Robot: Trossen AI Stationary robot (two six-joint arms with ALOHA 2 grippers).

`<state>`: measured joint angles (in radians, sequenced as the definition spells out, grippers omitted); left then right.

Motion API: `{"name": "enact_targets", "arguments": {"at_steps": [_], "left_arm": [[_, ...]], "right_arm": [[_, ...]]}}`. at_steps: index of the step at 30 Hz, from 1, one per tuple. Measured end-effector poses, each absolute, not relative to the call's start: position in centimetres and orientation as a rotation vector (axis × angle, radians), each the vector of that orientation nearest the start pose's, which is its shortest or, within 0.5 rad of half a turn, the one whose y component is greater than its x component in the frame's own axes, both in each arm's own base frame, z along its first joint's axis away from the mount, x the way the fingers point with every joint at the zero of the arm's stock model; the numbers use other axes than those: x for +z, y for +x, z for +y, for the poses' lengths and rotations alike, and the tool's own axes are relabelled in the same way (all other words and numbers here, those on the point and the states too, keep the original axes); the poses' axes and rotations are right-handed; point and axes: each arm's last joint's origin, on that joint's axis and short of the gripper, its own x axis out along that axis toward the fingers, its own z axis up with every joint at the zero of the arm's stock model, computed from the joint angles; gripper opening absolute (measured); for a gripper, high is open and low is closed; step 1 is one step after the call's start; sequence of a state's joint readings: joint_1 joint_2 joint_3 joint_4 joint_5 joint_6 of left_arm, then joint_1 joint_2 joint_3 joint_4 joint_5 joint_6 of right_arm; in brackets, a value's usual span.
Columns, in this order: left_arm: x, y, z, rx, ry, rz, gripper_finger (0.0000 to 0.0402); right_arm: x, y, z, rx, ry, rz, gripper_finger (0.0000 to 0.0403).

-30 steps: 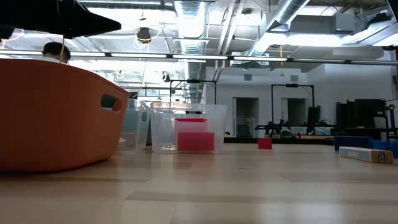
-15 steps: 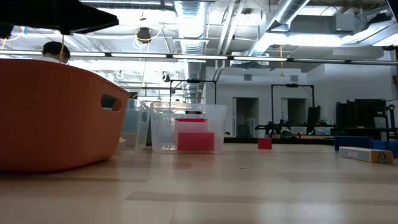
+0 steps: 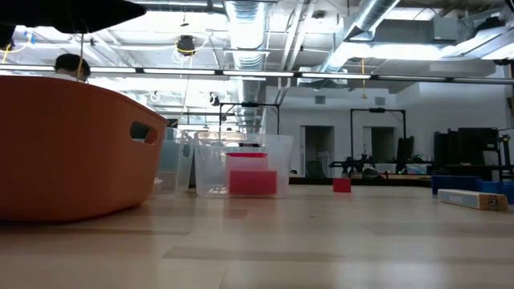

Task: Sort blocks
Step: Put the blue game piece into the orange bin

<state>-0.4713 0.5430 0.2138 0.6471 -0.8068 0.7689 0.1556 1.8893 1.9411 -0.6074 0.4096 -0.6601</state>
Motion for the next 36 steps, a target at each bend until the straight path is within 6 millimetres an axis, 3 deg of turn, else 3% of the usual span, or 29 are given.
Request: {"name": "enact_targets", "arguments": {"at_steps": [8, 15, 28, 36], "left_arm": [[24.4, 12.6, -4.2, 0.363, 0.843, -0.095, 0.0217], [24.0, 13.1, -4.7, 0.271, 0.883, -0.117, 0.0217], [23.2, 14.1, -5.0, 0.223, 0.847, -0.085, 0.0217], [23.2, 14.1, -5.0, 0.220, 0.775, -0.094, 0.0217]], "right_arm": [[37.8, 43.0, 4.9, -0.188, -0.023, 0.466, 0.0118], [36.6, 44.3, 4.7, -0.244, 0.423, 0.419, 0.0118], [36.6, 45.0, 3.9, -0.308, 0.733, 0.322, 0.0118], [36.9, 45.2, 0.7, -0.391, 0.868, 0.253, 0.0118]]}}
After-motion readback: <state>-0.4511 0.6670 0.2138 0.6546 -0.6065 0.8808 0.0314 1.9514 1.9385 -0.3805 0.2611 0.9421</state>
